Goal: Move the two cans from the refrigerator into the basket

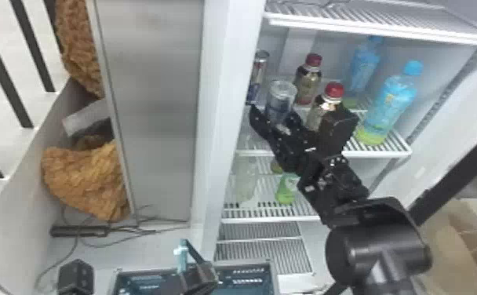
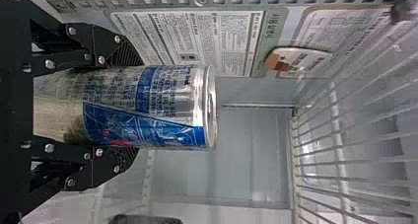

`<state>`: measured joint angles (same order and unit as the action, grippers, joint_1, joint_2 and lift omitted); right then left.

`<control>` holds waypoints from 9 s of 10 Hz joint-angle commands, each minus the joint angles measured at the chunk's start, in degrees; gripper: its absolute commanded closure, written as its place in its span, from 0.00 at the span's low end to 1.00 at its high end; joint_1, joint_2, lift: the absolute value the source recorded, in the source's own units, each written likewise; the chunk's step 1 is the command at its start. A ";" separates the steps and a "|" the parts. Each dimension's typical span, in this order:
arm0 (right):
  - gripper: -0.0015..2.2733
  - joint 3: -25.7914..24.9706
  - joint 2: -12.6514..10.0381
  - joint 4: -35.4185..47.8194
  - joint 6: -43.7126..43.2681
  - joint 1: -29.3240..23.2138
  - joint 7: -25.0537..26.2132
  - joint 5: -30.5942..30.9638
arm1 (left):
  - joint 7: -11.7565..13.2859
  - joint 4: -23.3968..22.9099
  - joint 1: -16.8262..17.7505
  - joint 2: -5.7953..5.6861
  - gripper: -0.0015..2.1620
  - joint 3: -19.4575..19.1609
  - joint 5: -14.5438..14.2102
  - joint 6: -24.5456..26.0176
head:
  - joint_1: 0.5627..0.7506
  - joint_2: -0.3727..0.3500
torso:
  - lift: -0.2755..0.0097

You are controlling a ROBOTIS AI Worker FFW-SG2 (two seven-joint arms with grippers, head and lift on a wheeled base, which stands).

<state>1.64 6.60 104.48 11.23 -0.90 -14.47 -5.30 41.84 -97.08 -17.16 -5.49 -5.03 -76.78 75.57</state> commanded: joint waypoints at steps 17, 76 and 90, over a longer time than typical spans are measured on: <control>0.55 -4.95 1.31 37.06 27.02 -33.13 -8.29 -9.44 | 0.00 0.82 0.71 -0.48 0.55 1.03 0.23 0.22 | 0.70 0.19 | 0.86; 0.07 3.04 -3.87 -17.08 2.41 16.09 8.85 -6.58 | -0.62 1.66 1.41 -0.31 0.55 1.48 -0.46 -0.48 | 0.70 0.27 | 0.86; 0.36 3.96 -3.78 -35.51 2.13 30.15 10.43 -3.50 | -0.80 2.23 2.39 -0.48 0.55 2.06 -0.46 -0.48 | 0.70 0.25 | 0.86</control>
<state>5.45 2.75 69.42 13.15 28.99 -4.04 -8.96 41.04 -94.85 -14.80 -5.98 -2.97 -77.24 75.08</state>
